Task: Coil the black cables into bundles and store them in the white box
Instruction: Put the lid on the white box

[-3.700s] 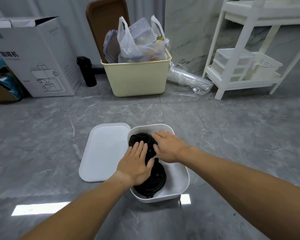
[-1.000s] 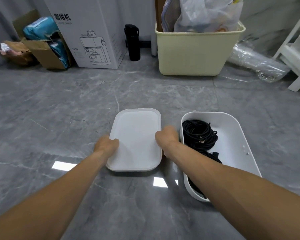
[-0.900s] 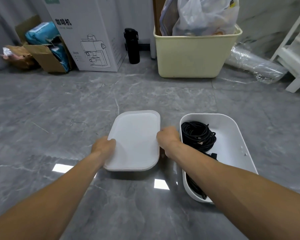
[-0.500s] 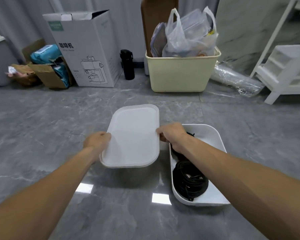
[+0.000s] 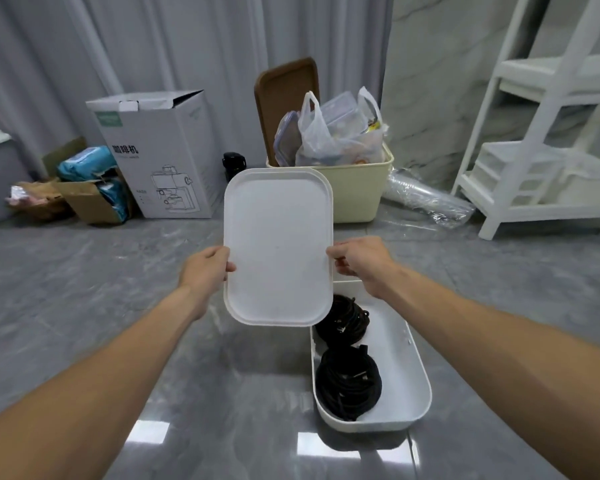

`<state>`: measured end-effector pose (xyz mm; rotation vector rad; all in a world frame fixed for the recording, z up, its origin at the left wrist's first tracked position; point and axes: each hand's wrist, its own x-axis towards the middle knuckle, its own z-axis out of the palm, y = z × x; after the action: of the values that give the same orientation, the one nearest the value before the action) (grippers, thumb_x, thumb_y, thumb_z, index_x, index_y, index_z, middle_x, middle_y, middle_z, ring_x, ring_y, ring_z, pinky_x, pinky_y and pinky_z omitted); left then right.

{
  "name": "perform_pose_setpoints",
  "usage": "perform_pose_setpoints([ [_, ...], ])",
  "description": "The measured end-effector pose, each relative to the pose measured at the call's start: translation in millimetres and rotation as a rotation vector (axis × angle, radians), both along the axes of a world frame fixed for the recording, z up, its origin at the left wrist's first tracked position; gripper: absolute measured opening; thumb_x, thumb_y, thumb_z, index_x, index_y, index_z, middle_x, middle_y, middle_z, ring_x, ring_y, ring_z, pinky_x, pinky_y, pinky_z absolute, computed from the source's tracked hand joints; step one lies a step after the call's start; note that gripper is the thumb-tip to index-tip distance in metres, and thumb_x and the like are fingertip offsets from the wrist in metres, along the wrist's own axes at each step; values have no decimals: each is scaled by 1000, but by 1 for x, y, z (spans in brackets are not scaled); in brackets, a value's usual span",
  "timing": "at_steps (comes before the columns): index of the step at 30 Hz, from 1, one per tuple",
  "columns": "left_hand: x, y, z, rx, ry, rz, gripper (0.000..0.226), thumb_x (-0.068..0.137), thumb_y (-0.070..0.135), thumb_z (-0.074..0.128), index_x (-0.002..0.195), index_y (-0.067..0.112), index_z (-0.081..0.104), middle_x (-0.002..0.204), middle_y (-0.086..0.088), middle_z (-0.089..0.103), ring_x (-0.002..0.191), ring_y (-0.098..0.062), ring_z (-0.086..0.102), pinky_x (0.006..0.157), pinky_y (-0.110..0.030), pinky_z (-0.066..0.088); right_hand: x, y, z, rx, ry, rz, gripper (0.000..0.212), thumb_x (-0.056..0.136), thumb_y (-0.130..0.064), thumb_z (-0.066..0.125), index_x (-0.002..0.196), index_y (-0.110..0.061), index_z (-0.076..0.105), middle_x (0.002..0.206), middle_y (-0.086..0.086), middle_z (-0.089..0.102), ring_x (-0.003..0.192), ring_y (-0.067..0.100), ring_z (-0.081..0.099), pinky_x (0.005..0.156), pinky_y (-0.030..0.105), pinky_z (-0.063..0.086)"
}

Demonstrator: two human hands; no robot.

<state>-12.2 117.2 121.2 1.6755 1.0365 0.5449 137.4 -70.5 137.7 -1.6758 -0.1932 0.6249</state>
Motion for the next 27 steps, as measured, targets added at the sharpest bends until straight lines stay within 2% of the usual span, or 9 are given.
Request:
perform_pose_setpoints([
  [3,5,-6,8,-111,-35,16,21,97,25,44,90,23,64,82,2,70,67,-12,51,59,-26,39,3,-8,9,26,-13,11,5,86,8,67,86,4,70,73,11,60,56,14,49,48,17,48],
  [4,6,-7,10,-156,-48,29,22,96,26,44,91,23,65,80,2,72,66,-12,52,59,-26,39,5,-10,10,41,-15,14,9,87,7,67,82,-1,68,70,10,60,55,14,50,48,16,48],
  [9,11,-7,14,-374,-120,32,22,100,13,42,113,12,60,70,1,74,65,-11,58,54,-21,36,6,-16,17,139,28,39,5,94,3,61,93,-2,61,70,13,60,56,18,55,48,18,51],
  [13,10,-7,21,-574,-168,14,23,103,26,34,98,14,53,82,-9,75,79,-20,63,56,-22,36,8,-17,18,208,132,10,12,96,4,53,90,-2,62,77,16,64,65,24,63,62,23,58],
  [16,8,-9,22,-605,-121,-80,11,98,16,46,98,11,57,94,-13,71,82,-22,66,51,-20,47,11,-15,16,209,206,-39,13,93,2,50,88,1,63,79,16,65,68,24,65,69,26,59],
  [18,10,-15,19,-601,-98,-133,11,99,12,48,100,6,57,86,-13,71,70,-18,69,43,-20,50,12,-15,14,186,213,-59,11,92,2,52,91,0,63,76,12,63,59,18,62,55,23,59],
  [21,15,-24,11,-568,-31,-166,17,101,6,44,108,-2,57,78,-12,72,56,-19,70,42,-26,53,12,-16,10,110,143,-34,14,91,3,55,96,-6,65,73,6,56,46,10,49,39,17,40],
  [23,19,-28,4,-538,-16,-143,16,99,1,44,106,-4,58,83,-13,68,67,-23,69,53,-33,56,13,-15,6,95,122,-38,20,92,7,54,99,-8,65,84,8,60,64,16,55,55,21,45],
  [27,23,-35,0,-519,-27,-119,24,94,-9,40,107,-7,59,99,-16,67,84,-27,65,77,-42,55,16,-16,1,28,108,-55,36,93,9,51,128,1,56,119,24,65,104,30,65,100,44,49],
])
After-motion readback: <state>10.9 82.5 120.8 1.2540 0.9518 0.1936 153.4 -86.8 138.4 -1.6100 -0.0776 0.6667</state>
